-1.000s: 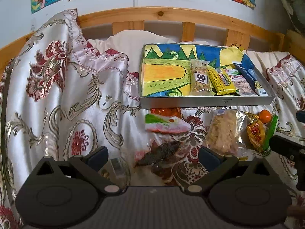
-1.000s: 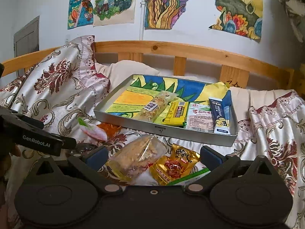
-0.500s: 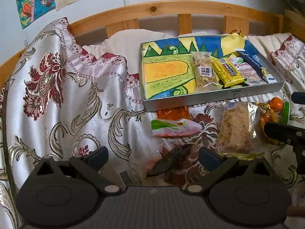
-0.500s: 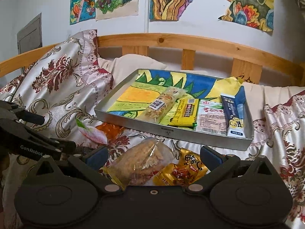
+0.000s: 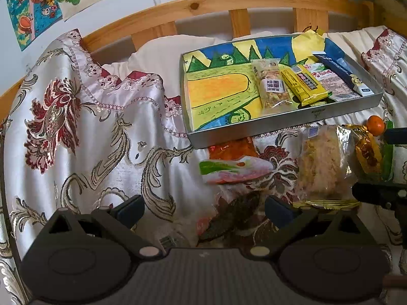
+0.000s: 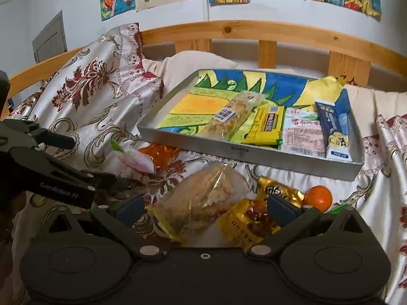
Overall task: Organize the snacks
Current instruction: 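Grasp the dark brown jerky with the left tool while the right tool grasps the clear cracker bag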
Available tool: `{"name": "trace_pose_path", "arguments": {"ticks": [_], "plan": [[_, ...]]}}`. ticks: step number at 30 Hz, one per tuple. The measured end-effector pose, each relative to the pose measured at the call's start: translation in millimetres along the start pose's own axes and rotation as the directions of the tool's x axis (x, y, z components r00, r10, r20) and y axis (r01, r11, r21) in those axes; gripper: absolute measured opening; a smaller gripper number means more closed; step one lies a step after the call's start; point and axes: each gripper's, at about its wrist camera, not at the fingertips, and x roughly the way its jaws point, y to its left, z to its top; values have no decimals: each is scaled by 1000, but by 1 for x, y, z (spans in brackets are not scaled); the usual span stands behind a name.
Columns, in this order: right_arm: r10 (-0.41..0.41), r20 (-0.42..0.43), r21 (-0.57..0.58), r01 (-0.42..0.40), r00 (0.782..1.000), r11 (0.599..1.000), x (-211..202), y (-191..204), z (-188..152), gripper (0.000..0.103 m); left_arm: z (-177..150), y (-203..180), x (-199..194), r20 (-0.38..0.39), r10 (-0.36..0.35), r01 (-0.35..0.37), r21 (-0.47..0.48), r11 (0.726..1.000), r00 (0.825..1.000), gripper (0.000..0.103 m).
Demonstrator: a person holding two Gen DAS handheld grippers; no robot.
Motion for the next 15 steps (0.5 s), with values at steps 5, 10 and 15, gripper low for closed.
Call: {"name": "trace_pose_path", "arguments": {"ticks": [5, 10, 15], "plan": [[28, -13, 9, -28, 1000, 1000, 4, -1, -2, 102, 1, -1, 5, -8, 0, 0, 12, 1000, 1000, 102], [92, -15, 38, -91, 996, 995, 9, -6, -3, 102, 2, -4, 10, -8, 3, -2, 49, 999, 1000, 102], [129, -16, 36, -128, 992, 991, 18, -10, -1, 102, 3, -4, 17, -3, 14, -14, 103, 995, 1000, 102]]}}
